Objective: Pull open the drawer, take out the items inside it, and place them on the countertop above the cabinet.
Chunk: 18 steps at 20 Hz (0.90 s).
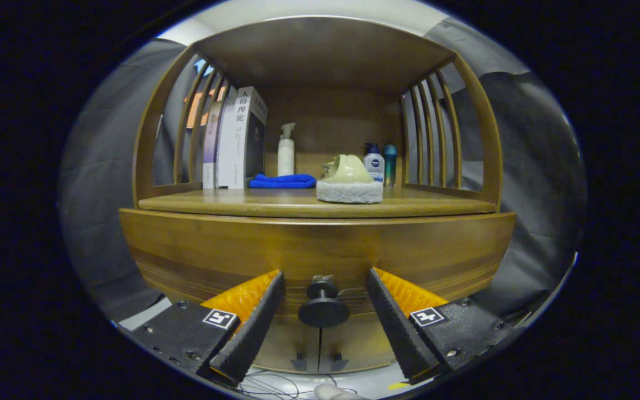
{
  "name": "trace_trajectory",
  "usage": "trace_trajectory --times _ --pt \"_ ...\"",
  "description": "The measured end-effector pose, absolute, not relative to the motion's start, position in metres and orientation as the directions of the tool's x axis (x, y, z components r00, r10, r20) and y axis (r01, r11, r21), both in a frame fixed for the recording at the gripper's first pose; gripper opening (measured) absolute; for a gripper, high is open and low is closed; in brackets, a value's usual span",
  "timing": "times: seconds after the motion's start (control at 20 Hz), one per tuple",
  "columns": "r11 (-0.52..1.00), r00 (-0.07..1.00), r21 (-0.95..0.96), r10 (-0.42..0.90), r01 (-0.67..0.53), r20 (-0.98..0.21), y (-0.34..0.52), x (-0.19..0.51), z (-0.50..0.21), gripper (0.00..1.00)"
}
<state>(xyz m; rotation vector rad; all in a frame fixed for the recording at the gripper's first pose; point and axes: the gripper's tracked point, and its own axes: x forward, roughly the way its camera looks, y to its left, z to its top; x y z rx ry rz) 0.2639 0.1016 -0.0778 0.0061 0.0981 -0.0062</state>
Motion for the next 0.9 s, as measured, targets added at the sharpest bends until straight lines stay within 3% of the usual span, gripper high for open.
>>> trace_trajectory --times 0.35,0.65,0.9 --pt "1.000 0.997 -0.005 0.010 -0.011 -0.078 0.100 0.280 -0.078 0.99" --pt "1.000 0.990 -0.006 0.029 -0.030 -0.135 0.101 0.275 -0.081 0.99" --pt "1.000 0.992 0.010 0.028 -0.027 -0.125 0.080 0.220 -0.053 0.99"
